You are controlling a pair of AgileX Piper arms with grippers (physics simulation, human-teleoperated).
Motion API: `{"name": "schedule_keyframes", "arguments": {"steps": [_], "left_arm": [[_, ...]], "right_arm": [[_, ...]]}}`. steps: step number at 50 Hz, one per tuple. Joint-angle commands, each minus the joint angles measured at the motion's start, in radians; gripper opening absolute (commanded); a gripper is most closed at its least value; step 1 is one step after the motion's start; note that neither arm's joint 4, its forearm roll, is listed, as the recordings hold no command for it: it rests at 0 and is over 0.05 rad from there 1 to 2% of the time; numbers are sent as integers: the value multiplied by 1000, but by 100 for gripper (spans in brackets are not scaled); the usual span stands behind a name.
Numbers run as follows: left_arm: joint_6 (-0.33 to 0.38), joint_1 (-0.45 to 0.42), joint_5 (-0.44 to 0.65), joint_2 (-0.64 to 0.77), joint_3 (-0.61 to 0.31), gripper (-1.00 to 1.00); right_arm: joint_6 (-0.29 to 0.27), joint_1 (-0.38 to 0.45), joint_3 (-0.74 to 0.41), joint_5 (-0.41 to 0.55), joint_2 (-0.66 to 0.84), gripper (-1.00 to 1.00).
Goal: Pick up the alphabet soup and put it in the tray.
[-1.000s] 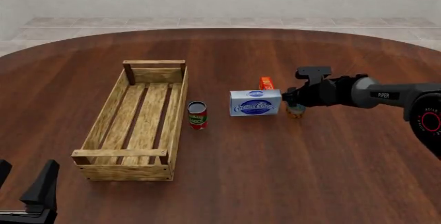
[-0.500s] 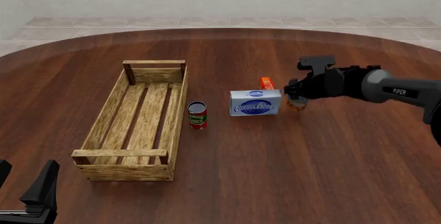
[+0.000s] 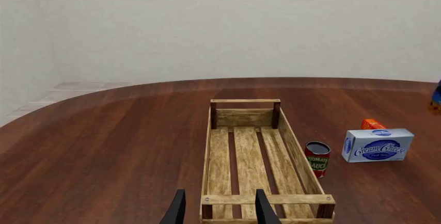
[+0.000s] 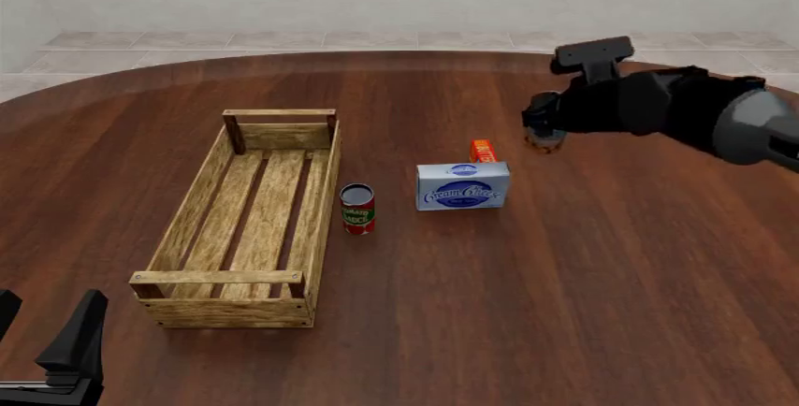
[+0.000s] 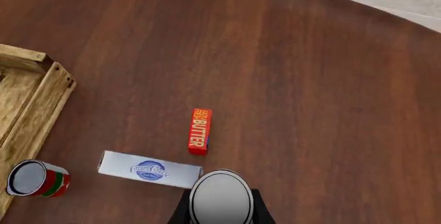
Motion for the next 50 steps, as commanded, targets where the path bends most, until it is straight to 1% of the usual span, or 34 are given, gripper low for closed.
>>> {"name": "schedule_keyframes", "arguments": {"steps": [1, 6, 9, 10, 14, 20, 27, 33, 41, 50], "left_arm": [[0, 0, 0, 0, 0, 100], [0, 0, 0, 0, 0, 100], [0, 0, 0, 0, 0, 100], [0, 0, 0, 0, 0, 100], [0, 0, 0, 0, 0, 100], [0, 0, 0, 0, 0, 100], [0, 0, 0, 0, 0, 100], [0, 0, 0, 0, 0, 100], [0, 0, 0, 0, 0, 100], [0, 0, 0, 0, 0, 100]], "right_arm": [[7, 56, -14, 11, -111, -100], [7, 114, -12, 18, -149, -100], [19, 145, -15, 22, -166, -100], [5, 147, -22, 26, -168, -100], [3, 176, -39, 40, -181, -100], [0, 223, -57, 53, -172, -100], [14, 278, -78, 50, -152, -100], [9, 317, -111, 49, -118, -100], [32, 402, -103, 31, -130, -100], [35, 453, -100, 14, -121, -100]]}}
